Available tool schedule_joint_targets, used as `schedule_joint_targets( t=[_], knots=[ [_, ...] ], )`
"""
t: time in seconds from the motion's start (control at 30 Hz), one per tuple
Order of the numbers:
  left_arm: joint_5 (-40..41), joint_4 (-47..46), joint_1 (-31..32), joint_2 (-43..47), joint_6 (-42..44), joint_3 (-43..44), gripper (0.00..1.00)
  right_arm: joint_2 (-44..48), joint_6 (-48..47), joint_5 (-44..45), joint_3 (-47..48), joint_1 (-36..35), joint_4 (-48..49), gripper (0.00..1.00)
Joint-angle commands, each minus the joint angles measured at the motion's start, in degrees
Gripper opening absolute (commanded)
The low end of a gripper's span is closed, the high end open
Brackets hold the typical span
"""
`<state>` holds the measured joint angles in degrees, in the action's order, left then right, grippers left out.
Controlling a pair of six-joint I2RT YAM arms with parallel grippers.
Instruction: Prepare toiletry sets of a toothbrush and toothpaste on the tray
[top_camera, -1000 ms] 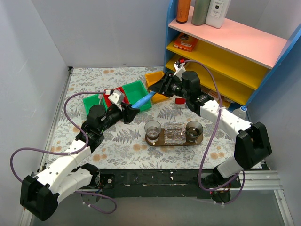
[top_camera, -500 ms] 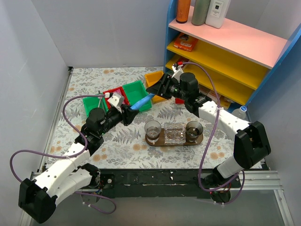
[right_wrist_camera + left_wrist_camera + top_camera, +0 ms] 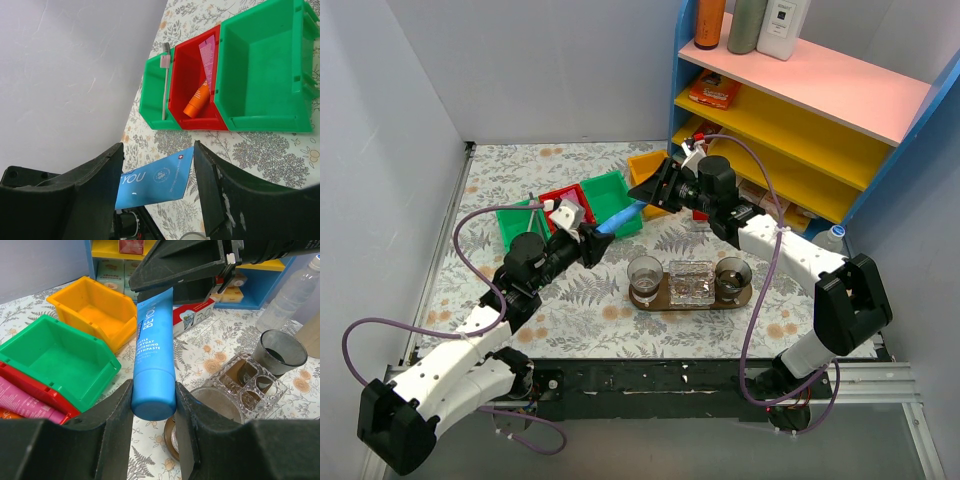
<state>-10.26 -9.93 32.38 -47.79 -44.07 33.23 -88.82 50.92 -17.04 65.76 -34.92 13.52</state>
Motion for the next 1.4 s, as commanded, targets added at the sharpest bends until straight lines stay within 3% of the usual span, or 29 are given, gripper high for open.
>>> schedule_joint_targets(
  t=[0.0,0.43,0.7,1.37],
  knots=[
    [2.2,-3.5,0.4,1.0,1.4,0.1,0.0,0.2,1.1,-2.0,0.7,-1.3,2.5,0.65],
    [5.6,-3.9,0.5,1.8,1.3,-0.4,0.0,1.0,0.8,0.0,-0.4,-1.3,1.8,0.7],
    [3.6,-4.1,0.6,1.5,1.1,-0.5,0.0,0.0,1.5,-0.7,0.5,-1.3,2.5,0.69],
    [0.2,-4.1,2.3,1.1,3.3,-1.2,0.0,-0.5,2.5,-0.2,1.0,-1.3,4.8,0.29]
  ],
)
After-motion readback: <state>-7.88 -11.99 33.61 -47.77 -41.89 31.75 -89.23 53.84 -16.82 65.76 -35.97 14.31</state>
